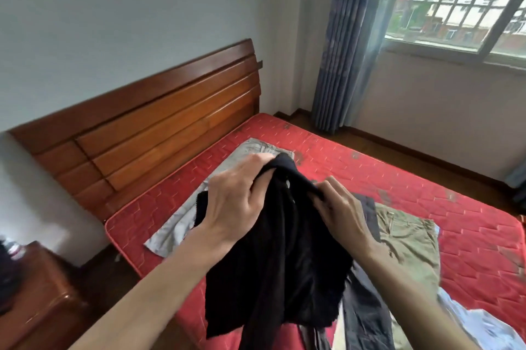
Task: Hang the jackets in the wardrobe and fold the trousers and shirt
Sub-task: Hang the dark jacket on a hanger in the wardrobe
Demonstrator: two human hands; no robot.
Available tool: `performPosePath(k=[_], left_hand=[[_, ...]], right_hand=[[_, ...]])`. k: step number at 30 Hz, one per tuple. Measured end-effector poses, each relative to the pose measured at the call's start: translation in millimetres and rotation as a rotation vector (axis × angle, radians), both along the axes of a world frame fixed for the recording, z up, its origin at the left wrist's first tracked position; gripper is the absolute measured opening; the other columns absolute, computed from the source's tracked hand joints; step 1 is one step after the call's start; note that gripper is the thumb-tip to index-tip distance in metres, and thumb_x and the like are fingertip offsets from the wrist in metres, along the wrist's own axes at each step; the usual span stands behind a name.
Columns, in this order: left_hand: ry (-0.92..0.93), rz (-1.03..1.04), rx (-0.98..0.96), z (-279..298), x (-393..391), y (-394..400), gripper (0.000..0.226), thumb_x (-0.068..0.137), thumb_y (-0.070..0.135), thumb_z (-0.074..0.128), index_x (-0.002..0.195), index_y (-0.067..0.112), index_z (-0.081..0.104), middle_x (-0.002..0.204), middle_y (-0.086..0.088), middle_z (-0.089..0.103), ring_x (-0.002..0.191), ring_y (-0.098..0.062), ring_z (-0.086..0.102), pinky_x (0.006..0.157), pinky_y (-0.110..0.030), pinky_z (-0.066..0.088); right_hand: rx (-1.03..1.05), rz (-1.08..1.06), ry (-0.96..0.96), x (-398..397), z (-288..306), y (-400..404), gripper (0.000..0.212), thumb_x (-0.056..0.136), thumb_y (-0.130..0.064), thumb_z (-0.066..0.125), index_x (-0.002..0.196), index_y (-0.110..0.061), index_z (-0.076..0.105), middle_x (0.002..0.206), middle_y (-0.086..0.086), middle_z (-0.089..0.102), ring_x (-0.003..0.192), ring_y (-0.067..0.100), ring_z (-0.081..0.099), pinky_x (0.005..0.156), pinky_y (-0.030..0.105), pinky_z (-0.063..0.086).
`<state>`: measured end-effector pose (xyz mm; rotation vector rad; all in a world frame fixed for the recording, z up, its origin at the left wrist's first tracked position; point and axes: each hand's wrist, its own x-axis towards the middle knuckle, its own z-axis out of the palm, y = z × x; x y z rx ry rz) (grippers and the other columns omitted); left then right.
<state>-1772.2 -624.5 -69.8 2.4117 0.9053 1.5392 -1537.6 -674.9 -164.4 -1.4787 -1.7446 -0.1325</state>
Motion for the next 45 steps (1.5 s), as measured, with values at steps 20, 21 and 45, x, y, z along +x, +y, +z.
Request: performPosePath(k=[20, 21, 45], left_hand=[[0.078, 0.775, -0.145, -6, -288, -142, 0.024, 0.109, 0.024, 0.050, 0.115, 0.016, 0.071, 0.106, 0.014, 0.056, 0.098, -0.015, 0.057, 0.089, -0.024, 0.045], [0.025, 0.804, -0.175, -8, -302, -152, 0.026, 0.110, 0.025, 0.050, 0.118, 0.015, 0.072, 0.104, 0.010, 0.054, 0.096, -0.017, 0.058, 0.086, -0.021, 0.045], [-0.246, 1.300, -0.494, -76, -503, -315, 0.010, 0.102, 0.018, 0.058, 0.107, 0.028, 0.060, 0.089, 0.014, 0.063, 0.077, -0.003, 0.063, 0.068, -0.012, 0.048]], right_hand=[[0.514, 0.529, -0.067, -250, 150, 45, 0.028, 0.108, -0.031, 0.060, 0.087, -0.018, 0.073, 0.061, -0.005, 0.056, 0.054, 0.015, 0.057, 0.040, 0.035, 0.038], [0.551, 0.565, -0.078, -269, 158, 40, 0.025, 0.106, -0.029, 0.063, 0.087, -0.018, 0.074, 0.060, -0.005, 0.057, 0.053, 0.014, 0.057, 0.038, 0.033, 0.037], [0.527, 0.990, -0.021, -594, 212, -67, 0.016, 0.096, -0.028, 0.073, 0.088, -0.016, 0.079, 0.055, -0.001, 0.062, 0.046, 0.024, 0.059, 0.043, 0.032, 0.045]])
